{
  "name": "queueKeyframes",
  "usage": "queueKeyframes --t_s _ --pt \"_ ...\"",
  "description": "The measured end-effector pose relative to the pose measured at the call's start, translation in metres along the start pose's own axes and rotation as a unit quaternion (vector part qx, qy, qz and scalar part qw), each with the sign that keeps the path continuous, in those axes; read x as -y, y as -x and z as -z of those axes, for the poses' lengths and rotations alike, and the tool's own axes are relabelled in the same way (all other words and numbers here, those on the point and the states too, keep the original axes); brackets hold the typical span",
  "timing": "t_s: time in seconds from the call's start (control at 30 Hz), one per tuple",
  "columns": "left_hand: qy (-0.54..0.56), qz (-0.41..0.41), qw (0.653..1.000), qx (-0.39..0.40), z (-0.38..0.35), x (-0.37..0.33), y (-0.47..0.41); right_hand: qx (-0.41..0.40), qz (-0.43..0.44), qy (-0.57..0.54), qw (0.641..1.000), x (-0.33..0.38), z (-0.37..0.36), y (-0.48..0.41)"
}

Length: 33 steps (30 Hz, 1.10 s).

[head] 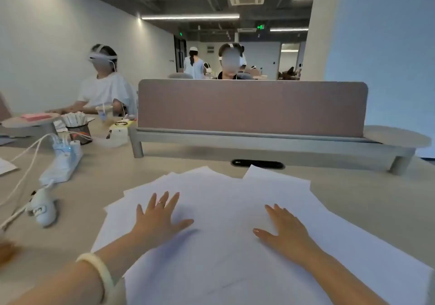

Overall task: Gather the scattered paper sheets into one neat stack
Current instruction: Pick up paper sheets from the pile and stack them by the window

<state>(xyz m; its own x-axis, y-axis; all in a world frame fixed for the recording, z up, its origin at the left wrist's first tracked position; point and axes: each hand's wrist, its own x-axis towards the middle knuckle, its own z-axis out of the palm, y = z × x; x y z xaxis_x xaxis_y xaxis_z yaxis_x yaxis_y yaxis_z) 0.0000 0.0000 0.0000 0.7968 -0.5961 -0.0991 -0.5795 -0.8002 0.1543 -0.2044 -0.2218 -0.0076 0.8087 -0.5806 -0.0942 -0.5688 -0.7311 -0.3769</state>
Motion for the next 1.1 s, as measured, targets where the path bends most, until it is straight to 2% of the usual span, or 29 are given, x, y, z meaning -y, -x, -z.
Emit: queueKeyframes --t_s 0.1,0.2,0.4,0.47,0.53,0.6,0.67,0.77,0.97,1.1 --pt "-0.025 -0.004 0.999 0.036 -0.015 0.005 0.038 -0.013 -0.005 0.039 0.999 -0.005 -0.016 0.036" --pt "-0.038 -0.022 0.999 0.031 -0.023 0.007 0.069 0.003 -0.013 0.050 0.999 -0.004 -0.029 0.069" --pt "-0.053 -0.069 0.996 0.033 -0.017 -0.014 0.105 -0.029 -0.015 0.013 0.999 0.000 -0.030 0.089" --pt "-0.045 -0.099 0.993 0.046 -0.015 -0.016 0.114 -0.042 -0.020 -0.025 0.999 0.000 -0.026 0.088" --pt "-0.029 -0.128 0.989 0.065 -0.010 -0.017 0.121 -0.067 -0.038 -0.121 0.990 -0.001 -0.017 0.084" --pt "-0.017 -0.147 0.986 0.081 -0.005 -0.019 0.125 -0.082 -0.051 -0.245 0.965 0.000 -0.011 0.076" --pt "-0.016 -0.159 0.984 0.084 -0.005 -0.020 0.121 -0.080 -0.053 -0.315 0.944 0.002 -0.008 0.067" --pt "-0.014 -0.172 0.982 0.080 -0.009 -0.015 0.111 -0.084 -0.067 -0.357 0.928 0.004 -0.004 0.054" --pt "-0.027 -0.198 0.980 0.014 -0.007 -0.015 0.092 -0.115 -0.094 -0.414 0.898 -0.002 0.001 0.045" --pt "-0.064 -0.221 0.972 0.055 -0.003 -0.031 0.082 -0.118 -0.090 -0.407 0.901 0.002 0.004 0.045"
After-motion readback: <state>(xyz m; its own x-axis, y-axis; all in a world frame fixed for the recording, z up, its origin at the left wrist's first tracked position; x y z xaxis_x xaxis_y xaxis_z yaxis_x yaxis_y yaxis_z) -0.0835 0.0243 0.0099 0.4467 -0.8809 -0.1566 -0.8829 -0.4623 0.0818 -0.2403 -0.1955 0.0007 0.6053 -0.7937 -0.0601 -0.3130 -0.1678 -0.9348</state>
